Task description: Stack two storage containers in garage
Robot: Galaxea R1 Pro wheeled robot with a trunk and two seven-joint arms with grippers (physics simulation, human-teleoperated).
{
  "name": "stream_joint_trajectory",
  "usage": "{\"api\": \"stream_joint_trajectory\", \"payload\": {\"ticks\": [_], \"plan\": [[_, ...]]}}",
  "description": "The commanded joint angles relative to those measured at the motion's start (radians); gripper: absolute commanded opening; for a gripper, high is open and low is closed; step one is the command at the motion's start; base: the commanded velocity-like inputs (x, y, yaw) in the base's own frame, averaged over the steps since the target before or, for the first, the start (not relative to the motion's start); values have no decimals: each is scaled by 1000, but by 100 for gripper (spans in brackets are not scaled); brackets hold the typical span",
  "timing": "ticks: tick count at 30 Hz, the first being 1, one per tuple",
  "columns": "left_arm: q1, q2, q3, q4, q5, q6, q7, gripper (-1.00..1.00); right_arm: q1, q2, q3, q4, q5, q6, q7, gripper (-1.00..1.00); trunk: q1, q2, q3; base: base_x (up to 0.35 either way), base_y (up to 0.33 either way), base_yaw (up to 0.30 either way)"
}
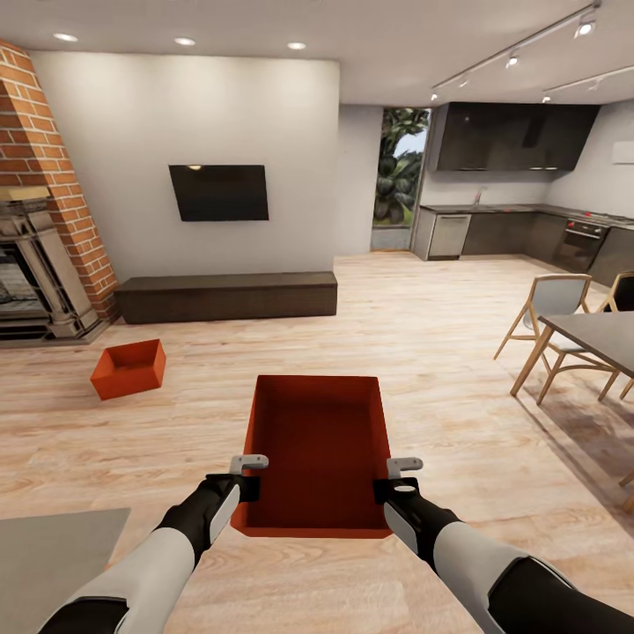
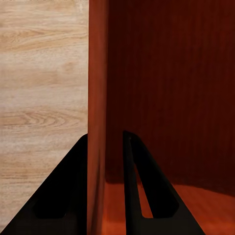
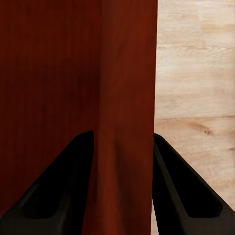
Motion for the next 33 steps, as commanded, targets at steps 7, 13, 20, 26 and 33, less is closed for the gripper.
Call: {"api": "stream_joint_trajectory", "payload": {"ticks": [7, 13, 20, 26, 33], "plan": [[0, -1, 2, -2, 3, 5, 8, -100, -1, 2, 7, -7, -9, 9, -7, -100, 1, -2, 7, 0, 0, 0], [0, -1, 2, -3, 3, 5, 8, -100, -1, 3, 7, -7, -9, 9, -7, -100, 1, -2, 16, 0, 0, 0], [0, -1, 2, -3, 3, 5, 8, -100, -1, 3, 7, -8, -9, 9, -7, -100, 1, -2, 27, 0, 0, 0], [-1, -1, 2, -2, 3, 5, 8, -100, -1, 3, 7, -8, -9, 9, -7, -100, 1, -2, 37, 0, 0, 0], [0, -1, 2, -2, 3, 5, 8, -100, -1, 2, 7, -8, -9, 9, -7, -100, 1, -2, 48, 0, 0, 0]]}}
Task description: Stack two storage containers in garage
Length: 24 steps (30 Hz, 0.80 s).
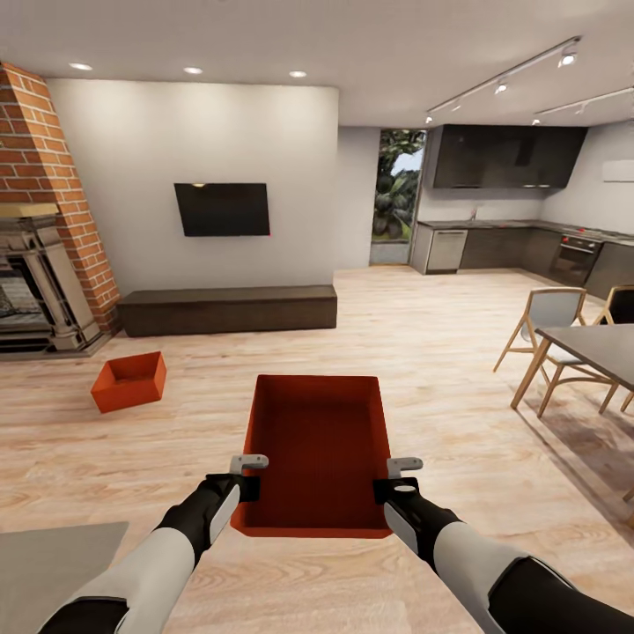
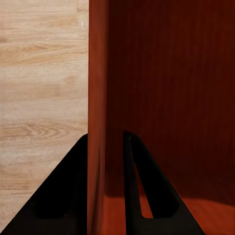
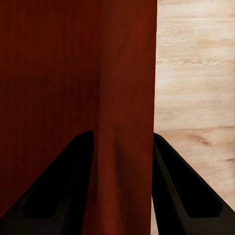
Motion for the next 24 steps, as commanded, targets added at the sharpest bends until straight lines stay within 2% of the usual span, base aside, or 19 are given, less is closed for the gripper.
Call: {"api": "stream_joint_trajectory", "payload": {"ticks": [1, 16, 24], "plan": [[0, -1, 1, -2, 3, 5, 8, -100, -1, 2, 7, -7, -9, 8, -7, -100, 1, -2, -1, 0, 0, 0], [0, -1, 1, -2, 3, 5, 8, -100, -1, 1, 7, -6, -9, 8, -7, -100, 1, -2, 23, 0, 0, 0], [-1, -1, 1, -2, 3, 5, 8, -100, -1, 1, 7, -6, -9, 8, -7, -100, 1, -2, 25, 0, 0, 0]]}}
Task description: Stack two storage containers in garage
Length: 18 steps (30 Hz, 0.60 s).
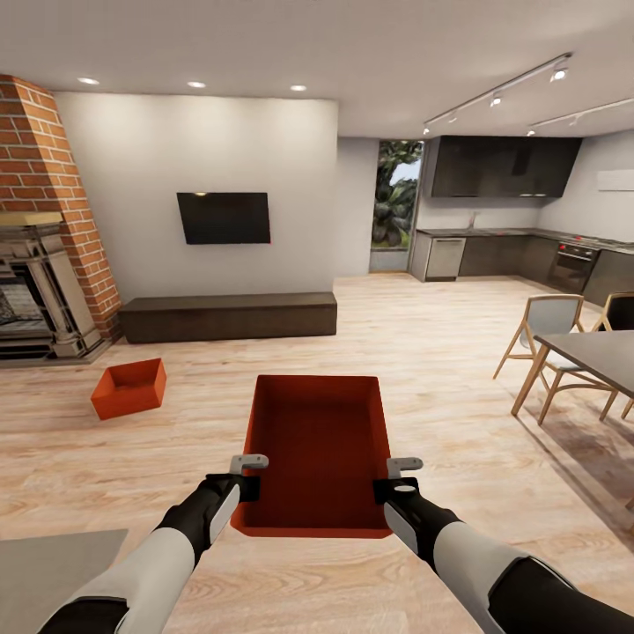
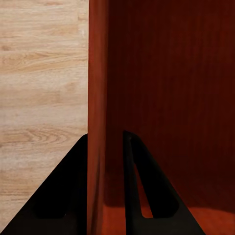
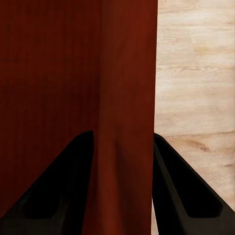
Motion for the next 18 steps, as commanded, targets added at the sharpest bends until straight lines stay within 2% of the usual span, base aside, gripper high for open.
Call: {"api": "stream_joint_trajectory", "payload": {"ticks": [1, 18], "plan": [[0, -1, 2, -2, 4, 5, 8, -100, -1, 1, 8, -5, -9, 8, -7, -100, 1, -2, -2, 0, 0, 0], [0, -1, 2, -1, 4, 5, 8, -100, -1, 1, 8, -5, -9, 8, -6, -100, 1, -2, -2, 0, 0, 0]]}}
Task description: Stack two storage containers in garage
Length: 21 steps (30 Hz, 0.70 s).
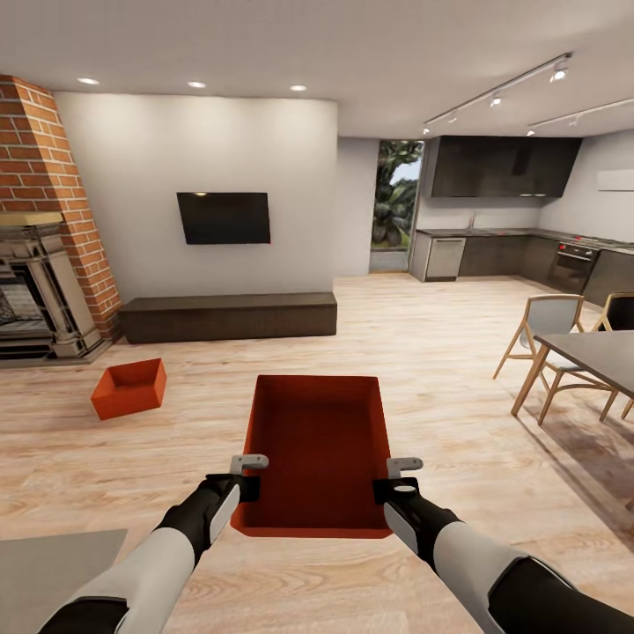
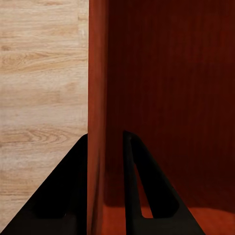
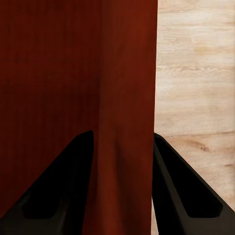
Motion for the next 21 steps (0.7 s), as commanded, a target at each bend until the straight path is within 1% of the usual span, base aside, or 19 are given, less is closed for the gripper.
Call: {"api": "stream_joint_trajectory", "payload": {"ticks": [1, 21], "plan": [[-1, -1, 1, -2, 3, 5, 8, -100, -1, 1, 8, -7, -10, 9, -6, -100, 1, -2, -2, 0, 0, 0], [-1, -1, 1, -1, 5, 5, 8, -100, -1, 1, 8, -7, -11, 8, -5, -100, 1, -2, -2, 0, 0, 0]]}}
